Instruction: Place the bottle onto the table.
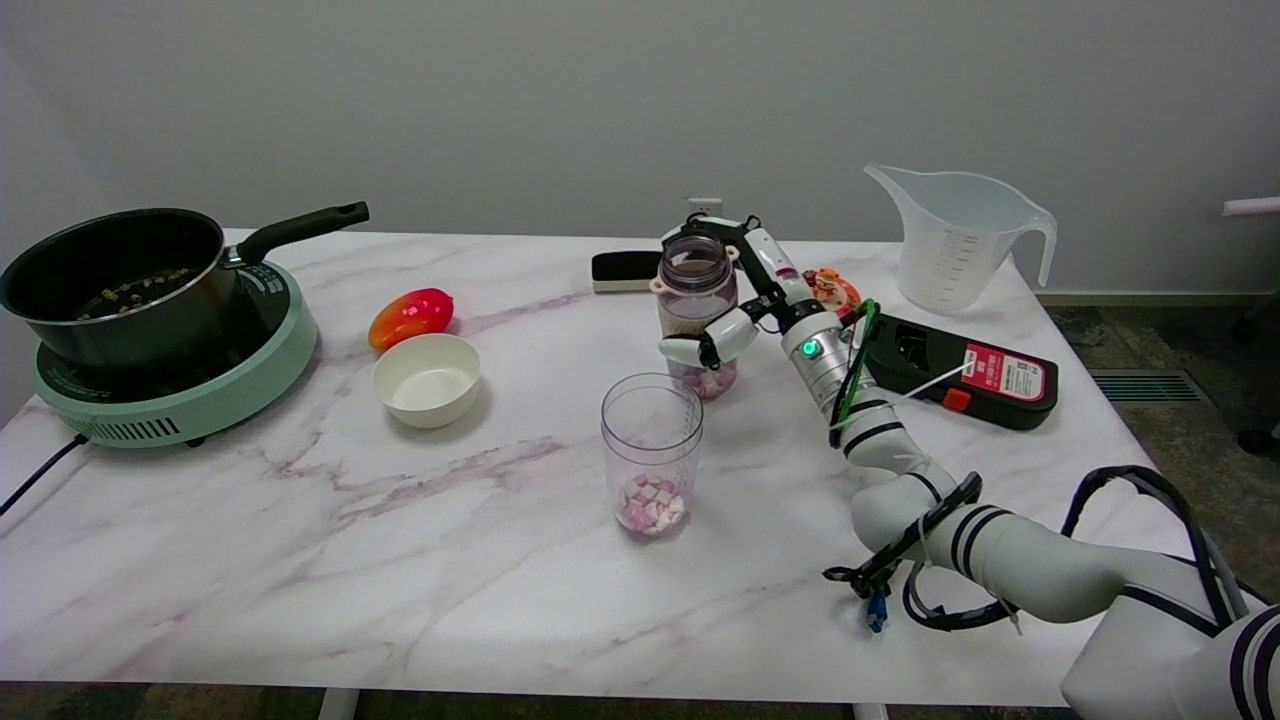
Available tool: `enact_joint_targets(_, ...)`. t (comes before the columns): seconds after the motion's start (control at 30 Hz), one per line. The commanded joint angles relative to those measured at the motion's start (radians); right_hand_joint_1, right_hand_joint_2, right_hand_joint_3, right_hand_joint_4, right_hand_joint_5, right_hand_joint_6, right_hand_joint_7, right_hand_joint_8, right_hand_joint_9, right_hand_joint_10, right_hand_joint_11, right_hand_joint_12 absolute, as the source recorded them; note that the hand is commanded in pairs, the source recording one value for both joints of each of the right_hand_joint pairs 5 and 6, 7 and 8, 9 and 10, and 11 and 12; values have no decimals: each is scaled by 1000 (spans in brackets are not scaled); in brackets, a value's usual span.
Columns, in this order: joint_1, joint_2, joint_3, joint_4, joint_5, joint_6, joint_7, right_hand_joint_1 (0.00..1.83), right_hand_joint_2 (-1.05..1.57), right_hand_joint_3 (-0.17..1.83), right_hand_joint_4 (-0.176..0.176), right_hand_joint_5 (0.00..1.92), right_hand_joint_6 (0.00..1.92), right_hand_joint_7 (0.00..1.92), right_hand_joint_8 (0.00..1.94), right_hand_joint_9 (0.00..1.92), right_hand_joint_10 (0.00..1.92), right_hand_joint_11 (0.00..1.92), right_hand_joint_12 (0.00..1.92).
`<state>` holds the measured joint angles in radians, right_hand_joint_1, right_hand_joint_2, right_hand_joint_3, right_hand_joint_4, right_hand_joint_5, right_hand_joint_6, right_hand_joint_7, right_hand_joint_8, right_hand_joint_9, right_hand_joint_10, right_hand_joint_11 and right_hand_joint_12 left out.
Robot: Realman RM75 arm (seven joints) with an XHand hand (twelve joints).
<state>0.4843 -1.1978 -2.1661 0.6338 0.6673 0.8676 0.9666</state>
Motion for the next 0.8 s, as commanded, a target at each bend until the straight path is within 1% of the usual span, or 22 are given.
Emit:
enact_joint_targets(0.03,-9,11,0,5,1,3,-3,1331,-157,970,0,679,679,994,994,847,847,590,590)
enact_joint_targets(0.2,-12,14,3,5,3,3,-3,1326,-179,976,0,669,669,998,998,836,836,575,575)
enact_joint_targets(0.4,-20,23,11,5,5,10,-3,1299,-288,1087,0,649,649,992,992,777,777,514,514)
enact_joint_targets(0.5,-26,27,14,5,7,12,-3,1273,-322,1095,0,619,619,984,984,742,742,502,502)
enact_joint_targets(0.67,-34,36,25,6,7,19,-3,1297,-392,1107,0,565,565,941,941,643,643,491,491)
enact_joint_targets(0.8,-36,43,28,6,8,15,-3,1272,-439,1135,0,526,526,868,868,615,615,487,487)
